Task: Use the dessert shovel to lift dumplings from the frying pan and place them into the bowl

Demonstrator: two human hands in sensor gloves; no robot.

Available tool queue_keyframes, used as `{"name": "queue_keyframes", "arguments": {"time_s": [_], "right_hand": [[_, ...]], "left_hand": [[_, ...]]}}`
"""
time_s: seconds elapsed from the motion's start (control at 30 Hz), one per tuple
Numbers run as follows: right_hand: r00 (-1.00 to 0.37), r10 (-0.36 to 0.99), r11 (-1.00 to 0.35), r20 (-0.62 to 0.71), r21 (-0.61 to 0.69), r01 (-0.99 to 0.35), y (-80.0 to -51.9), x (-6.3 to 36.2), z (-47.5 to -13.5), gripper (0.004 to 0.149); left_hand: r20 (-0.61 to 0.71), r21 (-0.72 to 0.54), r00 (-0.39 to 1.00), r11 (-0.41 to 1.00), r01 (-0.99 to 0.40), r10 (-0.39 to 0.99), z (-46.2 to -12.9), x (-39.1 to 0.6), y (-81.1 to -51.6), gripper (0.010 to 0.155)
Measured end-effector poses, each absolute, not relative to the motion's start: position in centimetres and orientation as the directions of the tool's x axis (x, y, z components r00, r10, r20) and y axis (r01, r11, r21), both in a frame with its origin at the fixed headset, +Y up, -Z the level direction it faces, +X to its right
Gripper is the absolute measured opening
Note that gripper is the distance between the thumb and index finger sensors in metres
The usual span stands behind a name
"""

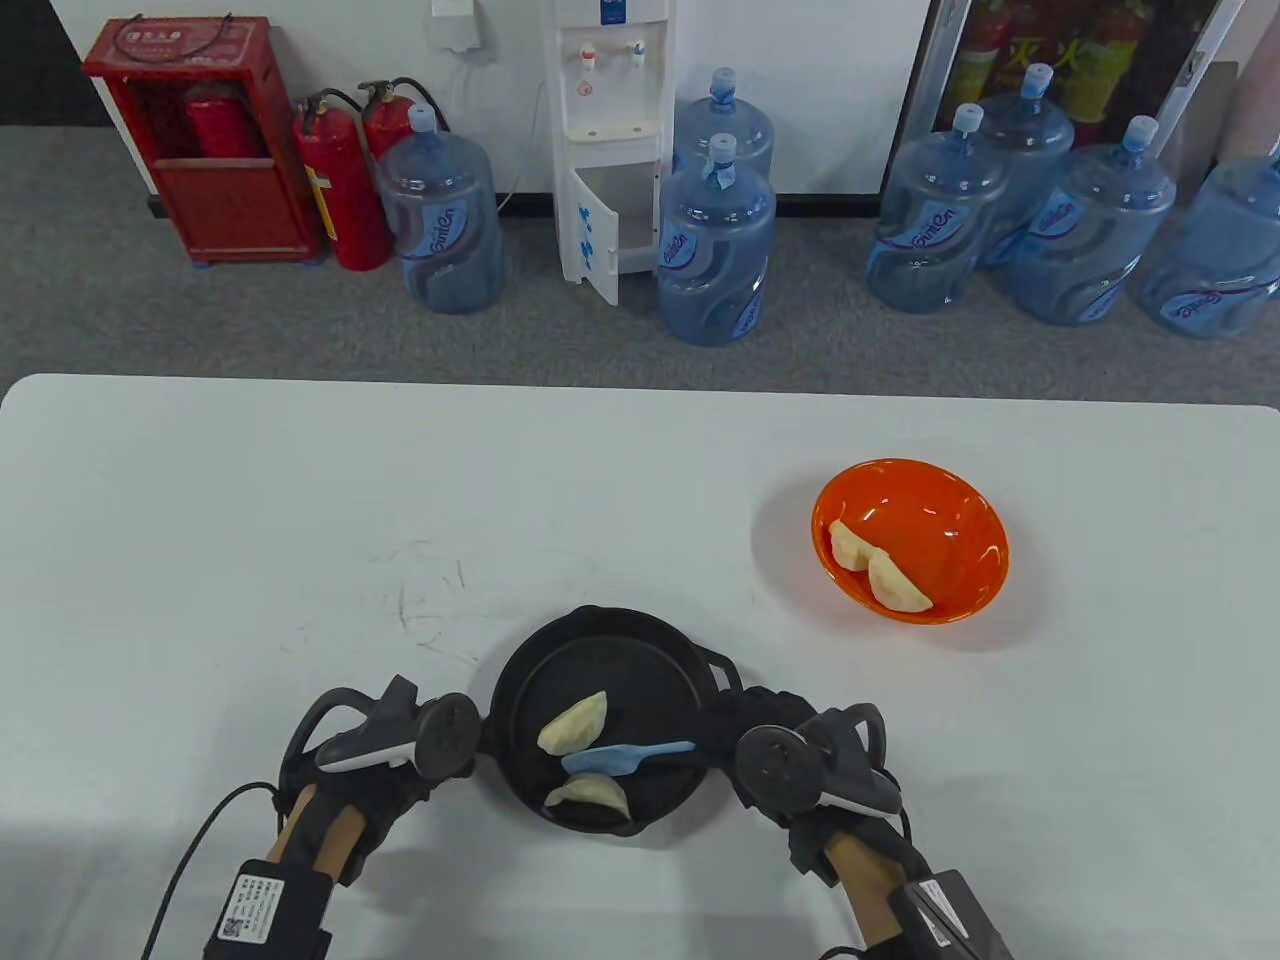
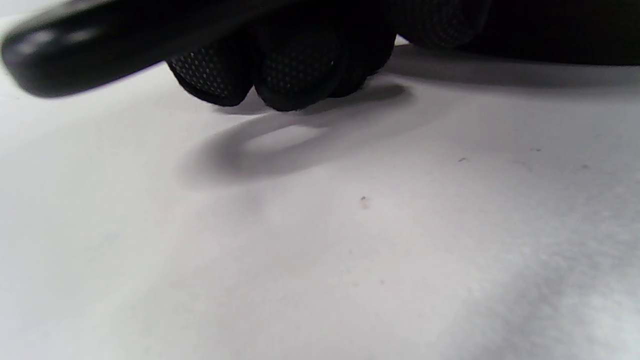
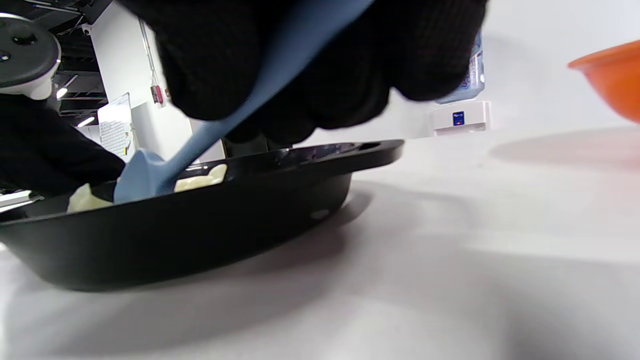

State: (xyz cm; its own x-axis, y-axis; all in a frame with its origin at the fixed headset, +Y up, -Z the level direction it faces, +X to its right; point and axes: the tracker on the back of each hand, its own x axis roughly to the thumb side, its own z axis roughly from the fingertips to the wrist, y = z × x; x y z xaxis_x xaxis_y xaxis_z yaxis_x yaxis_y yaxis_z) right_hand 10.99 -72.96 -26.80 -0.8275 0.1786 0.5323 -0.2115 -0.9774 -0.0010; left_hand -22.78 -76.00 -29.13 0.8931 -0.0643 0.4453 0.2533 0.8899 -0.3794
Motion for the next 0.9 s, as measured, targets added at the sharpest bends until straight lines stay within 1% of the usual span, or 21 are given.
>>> {"name": "queue_keyframes", "arguments": {"time_s": [0.13,0.47,0.6,0.8,0.9], "right_hand": [[-0.819,0.189,-0.977,0.541,0.019,-0.213,-73.0,10.9,-26.7,0.039],[-0.772,0.331,-0.944,0.543,0.183,-0.276,-73.4,10.8,-26.8,0.038],[-0.768,0.361,-0.932,0.529,0.204,-0.298,-73.5,10.9,-26.9,0.039],[-0.764,0.446,-0.893,0.467,0.295,-0.34,-73.9,11.4,-27.5,0.04],[-0.756,0.502,-0.86,0.42,0.335,-0.386,-74.1,11.9,-27.8,0.04]], "left_hand": [[0.445,-0.379,0.893,0.89,0.254,-0.065,-29.1,-22.8,-76.0,0.054],[0.443,-0.38,0.894,0.889,0.254,-0.066,-29.1,-22.8,-76.0,0.054],[0.443,-0.38,0.894,0.889,0.254,-0.066,-29.1,-22.8,-76.0,0.054],[0.443,-0.38,0.894,0.889,0.254,-0.066,-29.1,-22.8,-76.0,0.054],[0.444,-0.381,0.894,0.889,0.254,-0.066,-29.1,-22.8,-76.0,0.054]]}}
